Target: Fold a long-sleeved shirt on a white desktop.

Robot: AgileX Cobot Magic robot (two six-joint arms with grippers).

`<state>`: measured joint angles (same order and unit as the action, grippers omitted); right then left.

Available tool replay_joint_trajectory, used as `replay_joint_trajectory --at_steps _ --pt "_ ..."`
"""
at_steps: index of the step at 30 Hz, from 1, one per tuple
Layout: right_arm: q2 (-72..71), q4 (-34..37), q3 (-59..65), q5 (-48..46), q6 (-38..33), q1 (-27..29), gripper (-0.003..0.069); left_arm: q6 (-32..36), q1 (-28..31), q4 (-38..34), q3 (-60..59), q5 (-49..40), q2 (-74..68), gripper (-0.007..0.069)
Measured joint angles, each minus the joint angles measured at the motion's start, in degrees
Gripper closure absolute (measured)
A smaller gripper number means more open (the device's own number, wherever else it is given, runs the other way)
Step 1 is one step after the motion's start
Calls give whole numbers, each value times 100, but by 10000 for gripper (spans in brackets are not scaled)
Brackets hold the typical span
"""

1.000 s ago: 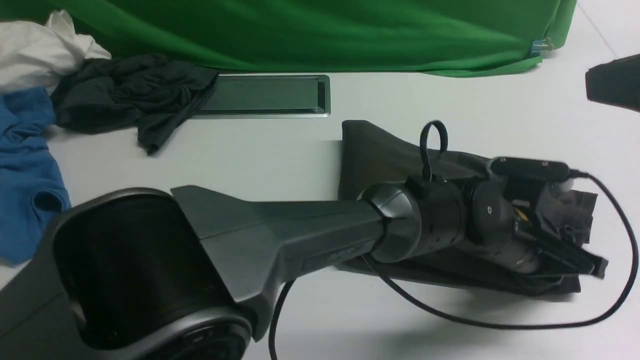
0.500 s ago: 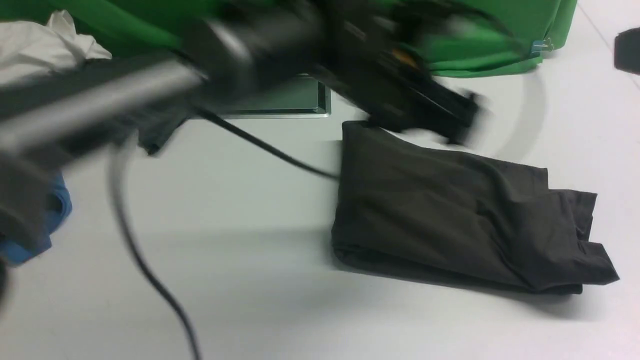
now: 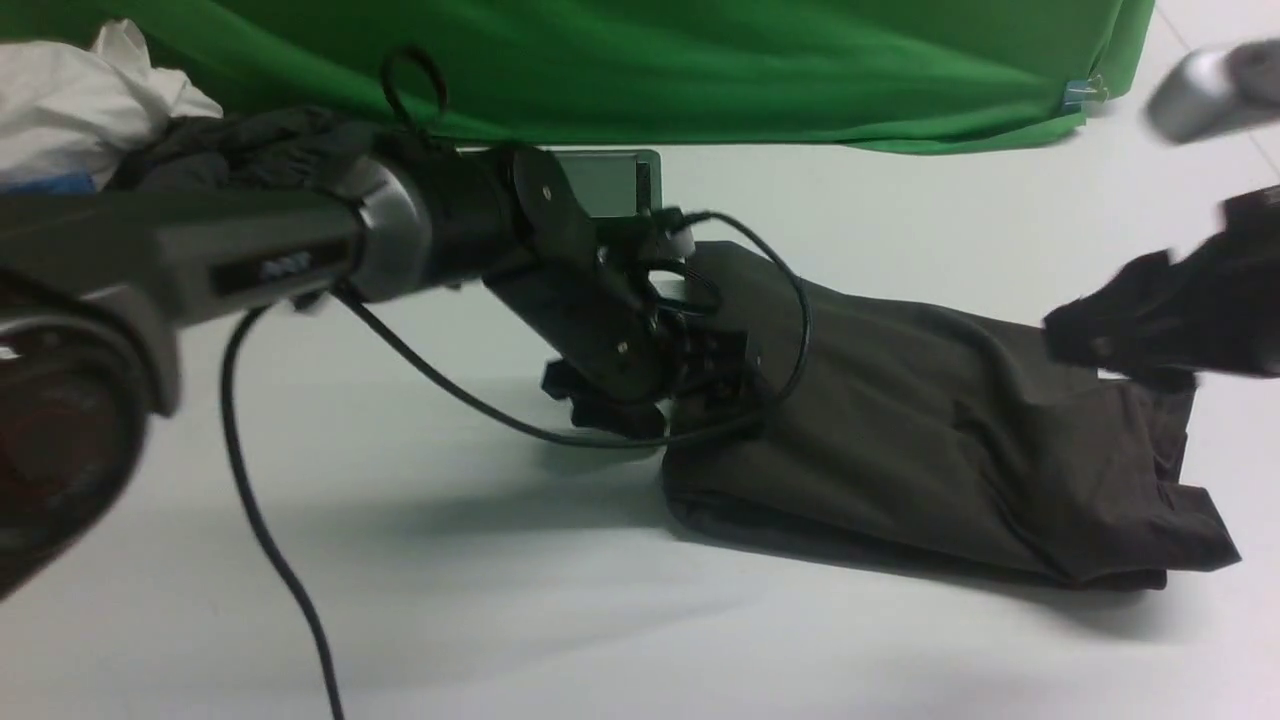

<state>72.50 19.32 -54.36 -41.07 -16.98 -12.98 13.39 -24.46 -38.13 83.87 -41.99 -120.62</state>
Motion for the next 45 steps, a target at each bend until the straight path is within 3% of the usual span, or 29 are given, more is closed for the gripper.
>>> replay_joint_trajectory --at_steps 2,4,8,10,11,13,15,22,28,30,34,38,42,45 --pt "202 -6 0 115 7 0 334 206 0 -199 0 5 -43 -56" --pt "653 -6 0 340 82 0 334 539 0 -473 0 1 -79 11" --pt "1464 -11 0 609 100 0 359 715 126 -608 0 -5 -142 253" --pt "2039 -107 0 682 -32 22 468 750 295 -688 0 -16 -162 445" --pt "2294 -220 0 761 -17 51 531 774 369 -704 0 -16 -167 506" --pt "2598 -345 0 910 27 128 582 792 465 -710 0 -33 -167 529" --pt "3024 -363 -84 1116 115 337 626 889 615 -789 0 -126 -169 526" --pt "3525 -489 -936 1308 7 531 640 1059 802 -827 -6 97 -169 526" --pt "4491 -553 -3066 403 -157 409 641 1024 1320 -763 -6 668 -169 526" --pt "5166 -571 -4331 18 -154 311 638 878 1719 -752 -6 778 -169 526" --pt "5625 -571 -5504 -170 -102 147 620 780 2212 -703 -6 1005 -169 526" --pt "5629 -565 -5885 -209 -56 56 589 1084 2397 -543 15 1257 -169 524" --pt "5488 -551 -5782 -362 -38 85 567 1034 2393 -91 188 1213 -169 470" --pt "5026 -563 -5166 -244 -94 252 558 744 2393 495 459 806 -169 330"
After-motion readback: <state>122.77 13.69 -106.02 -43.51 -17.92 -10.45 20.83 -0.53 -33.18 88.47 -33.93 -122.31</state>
